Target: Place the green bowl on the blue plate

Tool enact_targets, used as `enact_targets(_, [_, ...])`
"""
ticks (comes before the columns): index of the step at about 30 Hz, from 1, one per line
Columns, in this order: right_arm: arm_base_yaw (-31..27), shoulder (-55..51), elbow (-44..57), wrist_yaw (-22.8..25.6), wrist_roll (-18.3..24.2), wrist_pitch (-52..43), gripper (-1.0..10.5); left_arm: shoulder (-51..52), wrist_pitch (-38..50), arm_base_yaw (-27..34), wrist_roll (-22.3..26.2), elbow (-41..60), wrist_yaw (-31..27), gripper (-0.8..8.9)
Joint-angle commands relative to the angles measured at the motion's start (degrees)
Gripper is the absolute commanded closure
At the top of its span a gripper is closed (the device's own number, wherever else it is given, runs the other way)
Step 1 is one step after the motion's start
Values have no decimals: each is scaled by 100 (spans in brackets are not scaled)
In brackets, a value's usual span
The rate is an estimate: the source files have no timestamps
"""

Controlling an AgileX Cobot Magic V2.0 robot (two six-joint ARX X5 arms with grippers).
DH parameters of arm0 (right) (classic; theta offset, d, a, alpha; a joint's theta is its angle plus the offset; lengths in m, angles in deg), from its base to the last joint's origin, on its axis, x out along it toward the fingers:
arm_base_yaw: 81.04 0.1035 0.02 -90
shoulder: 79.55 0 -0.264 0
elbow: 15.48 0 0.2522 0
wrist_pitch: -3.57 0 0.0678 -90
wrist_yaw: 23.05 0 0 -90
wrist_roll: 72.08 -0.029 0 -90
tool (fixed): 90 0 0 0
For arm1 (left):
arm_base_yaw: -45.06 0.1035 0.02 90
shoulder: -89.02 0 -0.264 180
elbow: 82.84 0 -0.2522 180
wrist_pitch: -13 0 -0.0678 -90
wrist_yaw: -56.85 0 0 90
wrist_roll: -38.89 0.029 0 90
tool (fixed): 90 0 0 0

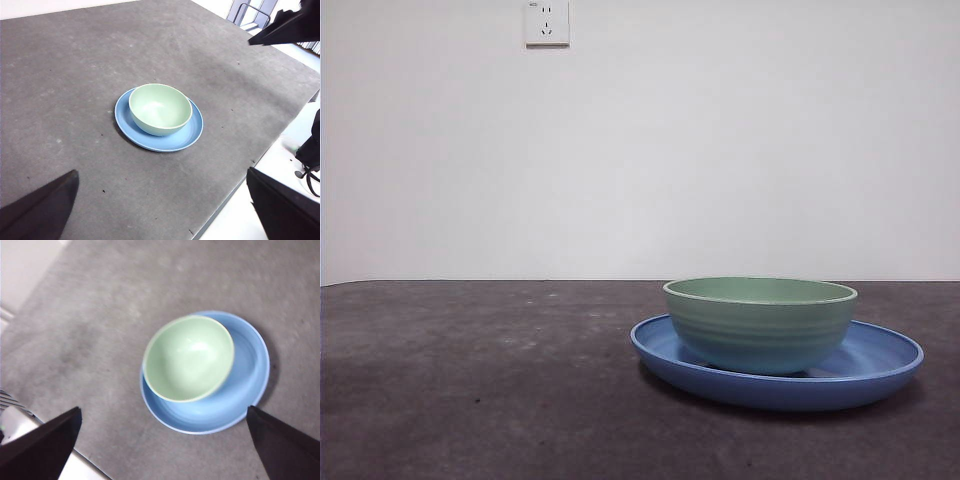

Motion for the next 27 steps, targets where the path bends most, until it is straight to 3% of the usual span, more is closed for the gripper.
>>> enact_targets(1, [0, 354, -92, 107, -35, -50, 393, -9, 42, -26, 4, -44, 2, 251])
enact_targets(18, [-28, 3139, -92, 138, 31, -916, 396, -9, 42, -26, 4, -44, 2, 251])
enact_targets(27, [-221, 3825, -92, 131, -39, -1386, 600, -9, 42, -26, 4, -44, 2, 251])
